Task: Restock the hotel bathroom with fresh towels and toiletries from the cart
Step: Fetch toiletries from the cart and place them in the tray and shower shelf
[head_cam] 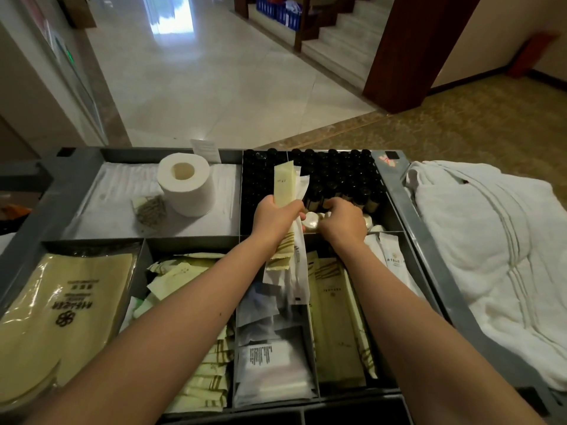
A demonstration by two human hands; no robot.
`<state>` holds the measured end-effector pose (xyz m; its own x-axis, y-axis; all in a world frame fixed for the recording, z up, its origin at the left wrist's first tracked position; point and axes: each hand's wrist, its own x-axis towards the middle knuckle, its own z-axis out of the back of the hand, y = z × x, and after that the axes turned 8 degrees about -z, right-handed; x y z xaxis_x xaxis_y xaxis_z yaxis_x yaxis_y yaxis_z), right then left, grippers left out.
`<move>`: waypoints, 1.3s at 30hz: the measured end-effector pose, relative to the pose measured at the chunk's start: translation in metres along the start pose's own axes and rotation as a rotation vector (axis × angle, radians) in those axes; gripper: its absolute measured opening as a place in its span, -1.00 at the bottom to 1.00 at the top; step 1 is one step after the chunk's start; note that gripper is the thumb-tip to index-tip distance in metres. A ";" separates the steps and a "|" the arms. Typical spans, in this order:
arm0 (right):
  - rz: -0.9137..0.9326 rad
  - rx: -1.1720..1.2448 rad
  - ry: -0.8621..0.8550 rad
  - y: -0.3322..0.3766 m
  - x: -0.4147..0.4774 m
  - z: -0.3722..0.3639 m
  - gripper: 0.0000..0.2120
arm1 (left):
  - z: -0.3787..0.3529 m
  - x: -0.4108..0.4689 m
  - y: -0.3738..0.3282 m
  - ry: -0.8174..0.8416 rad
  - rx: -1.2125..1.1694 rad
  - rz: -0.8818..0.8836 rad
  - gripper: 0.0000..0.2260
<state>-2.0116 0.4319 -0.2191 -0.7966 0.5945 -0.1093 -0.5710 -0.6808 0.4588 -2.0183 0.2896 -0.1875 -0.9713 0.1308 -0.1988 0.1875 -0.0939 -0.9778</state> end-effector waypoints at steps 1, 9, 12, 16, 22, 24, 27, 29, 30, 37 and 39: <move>0.022 0.022 -0.031 -0.002 -0.002 0.000 -0.57 | -0.001 0.000 0.001 -0.012 0.004 -0.001 -0.54; 0.218 0.279 -0.069 -0.014 -0.023 0.004 -0.61 | -0.002 -0.005 0.001 -0.073 0.024 -0.019 -0.68; 0.224 0.249 -0.034 -0.010 -0.025 0.006 -0.65 | -0.001 -0.007 0.002 -0.096 0.025 -0.025 -0.67; 0.171 0.135 0.036 -0.003 -0.021 0.008 -0.60 | -0.002 -0.008 0.003 -0.110 0.021 -0.044 -0.68; 0.071 0.072 0.160 0.008 -0.013 0.011 -0.54 | -0.002 -0.010 0.002 -0.128 0.029 -0.058 -0.69; 0.049 0.075 0.151 0.009 -0.013 0.011 -0.56 | -0.001 -0.010 0.002 -0.119 0.020 -0.063 -0.69; 0.029 0.086 0.111 0.010 -0.015 0.009 -0.56 | 0.000 -0.011 0.002 -0.108 0.002 -0.061 -0.70; 0.030 0.082 0.108 0.010 -0.014 0.008 -0.56 | 0.000 -0.011 0.002 -0.109 0.012 -0.067 -0.72; 0.034 0.079 0.113 0.010 -0.014 0.009 -0.56 | -0.001 -0.010 0.002 -0.110 0.011 -0.069 -0.71; 0.088 0.080 0.140 0.008 -0.013 0.010 -0.57 | -0.001 -0.009 0.004 -0.114 0.015 -0.056 -0.67; 0.088 0.084 0.140 0.008 -0.012 0.010 -0.58 | -0.001 -0.009 0.004 -0.113 0.000 -0.050 -0.68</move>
<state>-2.0043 0.4238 -0.2055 -0.8661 0.4648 -0.1840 -0.4837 -0.6860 0.5436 -2.0084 0.2889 -0.1892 -0.9898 0.0236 -0.1408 0.1382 -0.0901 -0.9863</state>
